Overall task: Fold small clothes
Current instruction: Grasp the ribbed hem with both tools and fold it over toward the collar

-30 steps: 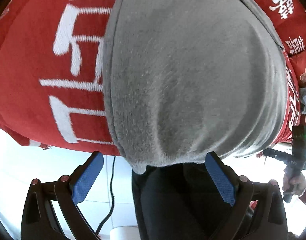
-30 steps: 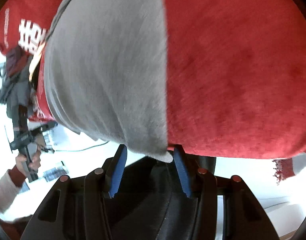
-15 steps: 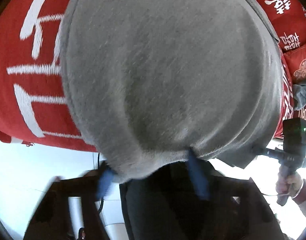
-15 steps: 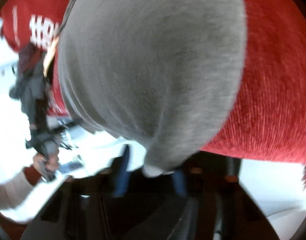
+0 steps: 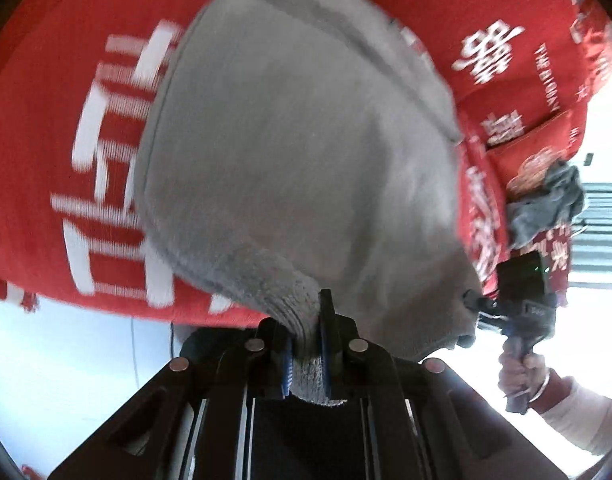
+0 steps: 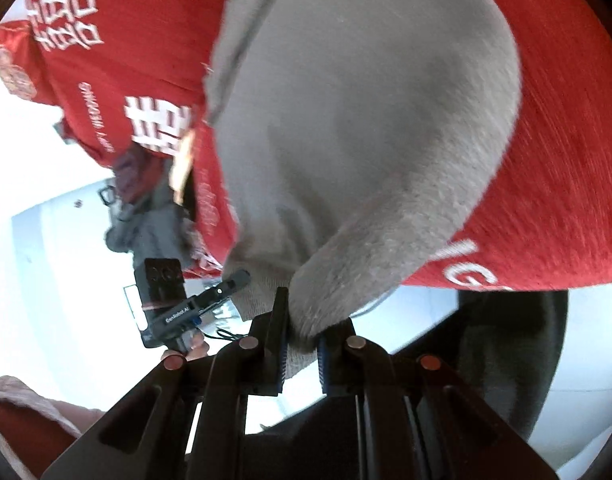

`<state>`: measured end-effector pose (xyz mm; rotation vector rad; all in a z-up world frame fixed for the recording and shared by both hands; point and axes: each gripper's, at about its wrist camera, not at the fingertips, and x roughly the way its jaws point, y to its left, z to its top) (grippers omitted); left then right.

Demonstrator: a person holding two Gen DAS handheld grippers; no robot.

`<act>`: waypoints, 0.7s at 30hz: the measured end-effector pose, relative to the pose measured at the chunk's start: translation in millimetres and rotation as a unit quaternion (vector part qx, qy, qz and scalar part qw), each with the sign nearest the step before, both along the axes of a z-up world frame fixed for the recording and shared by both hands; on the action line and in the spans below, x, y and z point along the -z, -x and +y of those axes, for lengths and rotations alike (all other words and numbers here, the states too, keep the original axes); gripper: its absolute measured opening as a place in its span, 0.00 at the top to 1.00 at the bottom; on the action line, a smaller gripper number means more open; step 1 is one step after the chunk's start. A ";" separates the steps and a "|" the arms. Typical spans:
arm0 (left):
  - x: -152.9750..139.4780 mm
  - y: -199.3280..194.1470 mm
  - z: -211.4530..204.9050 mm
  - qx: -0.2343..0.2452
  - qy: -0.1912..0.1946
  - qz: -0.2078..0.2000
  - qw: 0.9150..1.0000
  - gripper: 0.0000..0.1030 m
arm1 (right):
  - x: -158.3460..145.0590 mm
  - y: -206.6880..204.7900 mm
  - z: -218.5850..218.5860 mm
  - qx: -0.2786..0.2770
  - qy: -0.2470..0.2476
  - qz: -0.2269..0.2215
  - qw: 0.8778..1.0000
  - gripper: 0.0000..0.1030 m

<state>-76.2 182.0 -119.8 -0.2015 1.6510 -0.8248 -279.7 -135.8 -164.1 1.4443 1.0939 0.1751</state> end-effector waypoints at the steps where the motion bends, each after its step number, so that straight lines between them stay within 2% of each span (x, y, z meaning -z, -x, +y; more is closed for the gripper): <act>1: -6.8 -5.0 -1.3 -0.003 0.006 -0.003 1.000 0.89 | -8.1 -3.2 -3.8 0.009 0.000 -0.014 1.000 0.87; 7: -41.8 -56.9 -24.7 -0.026 0.033 -0.055 0.998 0.89 | -54.2 -35.2 -45.1 0.067 -0.005 -0.096 0.993 0.87; 12: -63.7 -101.6 -49.4 -0.048 0.045 -0.087 0.994 0.89 | -78.5 -66.1 -90.6 0.091 -0.004 -0.127 0.988 0.87; 16: -71.9 -139.8 -83.9 -0.060 0.044 -0.119 0.990 0.89 | -85.3 -102.9 -128.4 0.095 0.004 -0.135 0.986 0.87; 21: -63.8 -193.7 -120.8 -0.077 0.037 -0.147 0.986 0.89 | -69.3 -159.0 -169.4 0.111 -0.005 -0.136 0.985 0.87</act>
